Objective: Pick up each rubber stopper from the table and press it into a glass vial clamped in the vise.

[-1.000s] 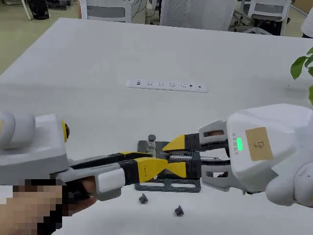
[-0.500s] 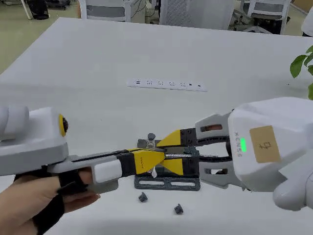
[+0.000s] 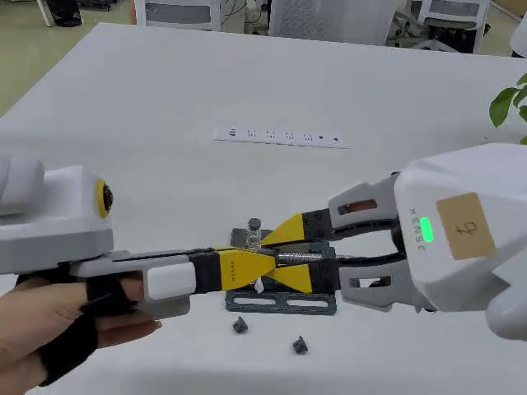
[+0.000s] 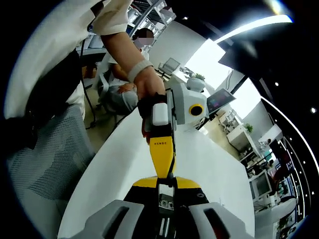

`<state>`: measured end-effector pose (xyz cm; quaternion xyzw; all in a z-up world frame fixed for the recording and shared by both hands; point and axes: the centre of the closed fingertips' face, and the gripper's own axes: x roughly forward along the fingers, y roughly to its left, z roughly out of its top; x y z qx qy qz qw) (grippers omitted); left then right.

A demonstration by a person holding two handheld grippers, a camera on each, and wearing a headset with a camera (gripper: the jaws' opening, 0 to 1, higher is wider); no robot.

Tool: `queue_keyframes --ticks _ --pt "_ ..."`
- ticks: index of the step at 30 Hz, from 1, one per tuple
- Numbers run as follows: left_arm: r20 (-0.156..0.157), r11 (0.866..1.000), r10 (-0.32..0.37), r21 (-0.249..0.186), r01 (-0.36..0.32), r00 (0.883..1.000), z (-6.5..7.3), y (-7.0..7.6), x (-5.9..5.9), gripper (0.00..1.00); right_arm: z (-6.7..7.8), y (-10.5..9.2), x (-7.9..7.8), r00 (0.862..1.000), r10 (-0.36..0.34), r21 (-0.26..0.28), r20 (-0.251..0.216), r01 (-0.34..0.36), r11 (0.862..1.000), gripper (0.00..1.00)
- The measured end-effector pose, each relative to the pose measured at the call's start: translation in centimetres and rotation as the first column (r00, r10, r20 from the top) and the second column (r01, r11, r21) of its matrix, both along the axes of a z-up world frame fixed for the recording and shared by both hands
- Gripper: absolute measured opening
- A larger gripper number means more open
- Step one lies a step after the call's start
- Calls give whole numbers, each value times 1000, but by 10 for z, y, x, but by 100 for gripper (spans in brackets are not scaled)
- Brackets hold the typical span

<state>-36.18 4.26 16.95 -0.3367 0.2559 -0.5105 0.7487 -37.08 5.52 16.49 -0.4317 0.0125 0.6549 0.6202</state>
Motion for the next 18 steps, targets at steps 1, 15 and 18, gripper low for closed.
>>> queue_keyframes --ticks 1,15,18 --pt "1 1000 0 -1 0 1000 0 0 -1 4 0 0 0 1000 1 2 1 -1 1000 5" --pt "176 983 -12 181 -20 984 -11 3 -2 3 5 -9 -4 985 8 -35 -172 -14 999 15" --pt "251 962 -62 272 -9 966 -15 1 -6 3 3 -14 -6 976 24 -77 -217 -42 996 17"
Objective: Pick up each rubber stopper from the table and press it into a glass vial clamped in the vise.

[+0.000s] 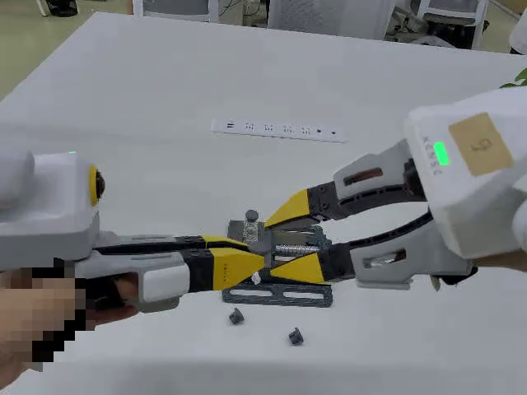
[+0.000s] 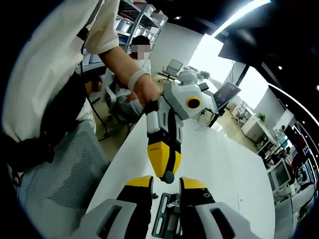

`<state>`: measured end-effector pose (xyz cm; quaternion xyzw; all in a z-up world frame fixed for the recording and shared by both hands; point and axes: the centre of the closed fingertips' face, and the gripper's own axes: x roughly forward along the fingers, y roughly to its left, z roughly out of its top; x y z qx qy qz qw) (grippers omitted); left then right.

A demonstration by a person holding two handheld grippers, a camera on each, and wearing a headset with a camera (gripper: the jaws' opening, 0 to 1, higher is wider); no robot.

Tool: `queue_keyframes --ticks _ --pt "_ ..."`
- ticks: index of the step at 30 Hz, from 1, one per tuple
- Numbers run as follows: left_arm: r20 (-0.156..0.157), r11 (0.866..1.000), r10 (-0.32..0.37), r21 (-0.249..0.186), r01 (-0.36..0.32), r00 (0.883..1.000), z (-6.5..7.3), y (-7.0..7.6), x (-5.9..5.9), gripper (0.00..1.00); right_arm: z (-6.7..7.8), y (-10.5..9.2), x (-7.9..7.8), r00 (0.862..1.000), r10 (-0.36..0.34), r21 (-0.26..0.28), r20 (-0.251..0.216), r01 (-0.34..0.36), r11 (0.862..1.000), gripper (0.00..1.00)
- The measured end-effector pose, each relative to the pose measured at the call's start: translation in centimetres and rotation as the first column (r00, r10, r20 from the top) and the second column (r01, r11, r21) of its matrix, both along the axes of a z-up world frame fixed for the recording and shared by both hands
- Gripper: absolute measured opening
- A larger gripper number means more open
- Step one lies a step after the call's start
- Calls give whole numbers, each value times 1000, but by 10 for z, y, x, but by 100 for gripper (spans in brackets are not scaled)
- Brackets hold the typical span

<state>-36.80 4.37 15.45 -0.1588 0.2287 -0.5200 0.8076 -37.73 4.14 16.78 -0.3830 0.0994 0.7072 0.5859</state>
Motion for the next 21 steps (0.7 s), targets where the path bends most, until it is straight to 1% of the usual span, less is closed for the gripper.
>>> queue_keyframes --ticks 1,2,3,4,5,6,7,9,10,11,12,14,15,16,19,21 --pt "12 1000 -10 18 10 1000 -1 -1 -2 3 0 0 1 1000 8 -3 5 -8 1000 17" --pt "33 998 -29 49 28 999 -2 -3 -4 3 -2 -2 -1 1000 21 -28 -14 -22 999 17" --pt "57 997 -33 73 29 998 -4 -3 -4 3 -2 -2 0 1000 23 -37 -17 -24 999 18" --pt "71 995 -46 94 39 996 -5 -5 -5 3 -3 -2 0 999 31 -45 -19 -31 998 18" --pt "87 991 -61 125 50 994 -8 -6 -6 3 -6 -5 -3 998 39 -76 -47 -43 996 18" --pt "109 986 -76 156 59 991 -10 -7 -7 3 -9 -7 -5 997 40 -100 -65 -46 994 18" --pt "117 980 -100 182 77 988 -13 -10 -10 3 -13 -7 -5 997 30 -118 -75 -39 992 19" --pt "141 969 -127 228 93 982 -17 -12 -12 3 -16 -6 -7 995 45 -130 -84 -56 990 19" --pt "147 961 -150 252 110 978 -20 -15 -15 3 -19 -6 -8 994 46 -137 -96 -59 989 19" --pt "160 956 -158 272 110 974 -21 -15 -15 3 -21 -6 -10 992 48 -147 -113 -65 987 19" --pt "166 949 -172 291 118 971 -23 -17 -16 3 -23 -5 -11 992 51 -154 -118 -69 986 19" --pt "177 943 -183 310 122 967 -25 -19 -17 3 -28 -6 -13 991 68 -178 -119 -89 980 18" --pt "175 942 -187 310 126 967 -25 -21 -18 3 -31 -6 -12 992 68 -185 -109 -88 979 17" --pt "174 940 -193 315 131 966 -26 -22 -19 3 -33 -6 -12 992 68 -192 -108 -88 977 15" --pt "172 933 -199 334 132 965 -30 -20 -18 3 -39 -8 -15 989 79 -221 -122 -105 970 14" --pt "170 932 -201 338 135 965 -30 -20 -19 3 -42 -9 -16 990 88 -234 -114 -112 966 13"
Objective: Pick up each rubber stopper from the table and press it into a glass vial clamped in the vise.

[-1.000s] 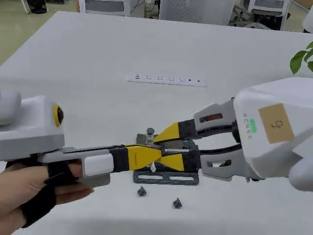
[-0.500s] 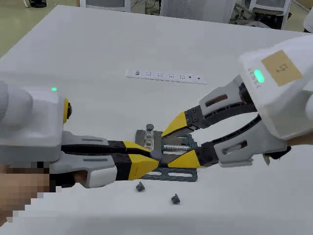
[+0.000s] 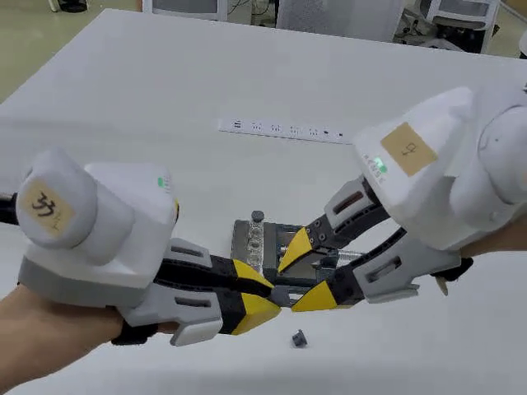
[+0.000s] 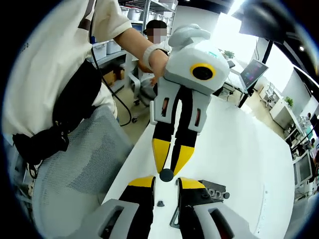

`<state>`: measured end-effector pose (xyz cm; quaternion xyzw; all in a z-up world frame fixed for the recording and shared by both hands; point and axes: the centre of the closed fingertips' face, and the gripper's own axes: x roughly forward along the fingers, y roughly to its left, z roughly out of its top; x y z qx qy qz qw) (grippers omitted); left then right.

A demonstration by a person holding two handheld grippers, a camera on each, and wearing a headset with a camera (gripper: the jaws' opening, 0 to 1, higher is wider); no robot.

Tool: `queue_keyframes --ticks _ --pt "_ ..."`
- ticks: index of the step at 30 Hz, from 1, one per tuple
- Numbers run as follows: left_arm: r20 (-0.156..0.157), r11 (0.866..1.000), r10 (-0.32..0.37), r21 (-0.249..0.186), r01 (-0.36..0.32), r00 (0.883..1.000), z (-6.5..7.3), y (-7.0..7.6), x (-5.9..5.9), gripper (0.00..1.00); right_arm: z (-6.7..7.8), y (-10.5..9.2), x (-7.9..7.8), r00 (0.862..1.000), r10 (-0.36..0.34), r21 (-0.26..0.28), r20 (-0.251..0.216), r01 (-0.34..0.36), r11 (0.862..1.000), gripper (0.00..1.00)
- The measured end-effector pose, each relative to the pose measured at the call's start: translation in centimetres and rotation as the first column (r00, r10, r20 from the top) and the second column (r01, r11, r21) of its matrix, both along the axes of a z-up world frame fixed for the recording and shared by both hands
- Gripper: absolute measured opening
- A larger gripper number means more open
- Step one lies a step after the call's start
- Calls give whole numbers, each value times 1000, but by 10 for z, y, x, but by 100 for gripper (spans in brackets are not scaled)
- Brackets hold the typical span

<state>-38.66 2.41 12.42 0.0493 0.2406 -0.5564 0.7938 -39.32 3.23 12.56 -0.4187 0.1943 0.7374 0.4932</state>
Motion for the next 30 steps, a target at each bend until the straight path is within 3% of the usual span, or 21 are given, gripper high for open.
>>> queue_keyframes --ticks 23,30 --pt "-37 1000 6 -15 -7 999 -4 3 -1 3 -8 5 -5 999 33 -13 10 -33 999 8" --pt "-24 1000 -2 -3 2 1000 -5 3 -2 3 -8 6 -6 999 40 -19 12 -40 999 7"
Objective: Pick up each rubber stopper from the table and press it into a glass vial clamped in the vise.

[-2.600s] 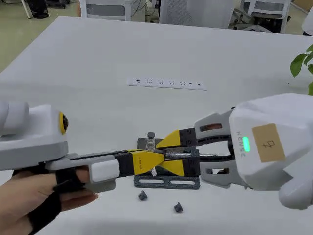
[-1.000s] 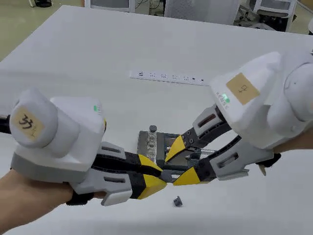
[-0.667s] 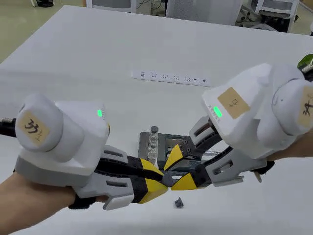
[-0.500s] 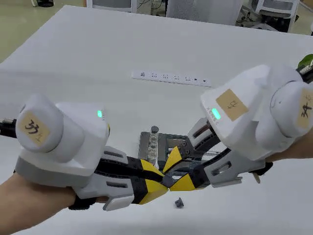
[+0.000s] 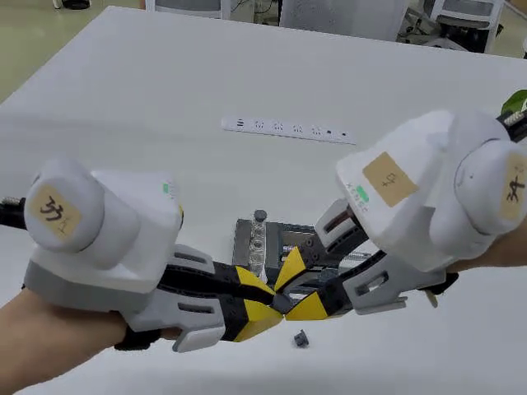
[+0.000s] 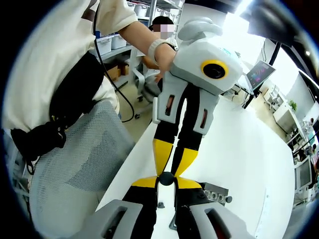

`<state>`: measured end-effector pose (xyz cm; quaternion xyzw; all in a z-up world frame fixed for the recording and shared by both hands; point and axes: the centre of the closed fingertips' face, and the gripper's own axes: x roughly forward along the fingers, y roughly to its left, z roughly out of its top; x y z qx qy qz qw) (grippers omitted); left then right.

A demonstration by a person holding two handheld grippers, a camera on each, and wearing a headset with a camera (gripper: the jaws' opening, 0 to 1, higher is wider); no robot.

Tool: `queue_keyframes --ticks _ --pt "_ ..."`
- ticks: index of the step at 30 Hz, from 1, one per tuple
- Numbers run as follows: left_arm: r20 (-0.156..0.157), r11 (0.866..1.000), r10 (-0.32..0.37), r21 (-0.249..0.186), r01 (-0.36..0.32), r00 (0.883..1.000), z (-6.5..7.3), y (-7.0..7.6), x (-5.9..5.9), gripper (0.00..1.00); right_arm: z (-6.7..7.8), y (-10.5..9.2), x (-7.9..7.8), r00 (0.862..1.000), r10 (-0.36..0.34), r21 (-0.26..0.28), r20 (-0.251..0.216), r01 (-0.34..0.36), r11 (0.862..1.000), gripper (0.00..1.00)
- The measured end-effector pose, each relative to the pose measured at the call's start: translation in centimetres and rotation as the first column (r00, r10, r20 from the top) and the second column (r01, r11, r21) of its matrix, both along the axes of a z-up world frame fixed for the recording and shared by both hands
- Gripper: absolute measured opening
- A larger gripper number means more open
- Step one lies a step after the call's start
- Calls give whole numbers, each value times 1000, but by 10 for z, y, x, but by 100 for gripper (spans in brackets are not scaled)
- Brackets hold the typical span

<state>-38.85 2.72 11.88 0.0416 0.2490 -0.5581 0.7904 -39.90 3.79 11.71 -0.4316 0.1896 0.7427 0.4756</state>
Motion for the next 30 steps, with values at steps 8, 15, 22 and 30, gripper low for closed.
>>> queue_keyframes --ticks 8,15,22,30 --pt "16 1000 -4 17 4 1000 -1 -1 1 3 -1 0 1 1000 1 -14 -6 -1 1000 7" --pt "34 999 -21 34 19 999 -3 -4 -1 3 -3 -1 1 1000 -1 -27 -22 0 1000 6" --pt "46 998 -31 48 29 998 -6 -4 -2 3 -6 -2 0 1000 3 -38 -27 -4 999 6" --pt "54 999 -24 38 22 998 -8 -4 -2 4 -8 -2 0 999 4 -44 -34 -6 999 5"
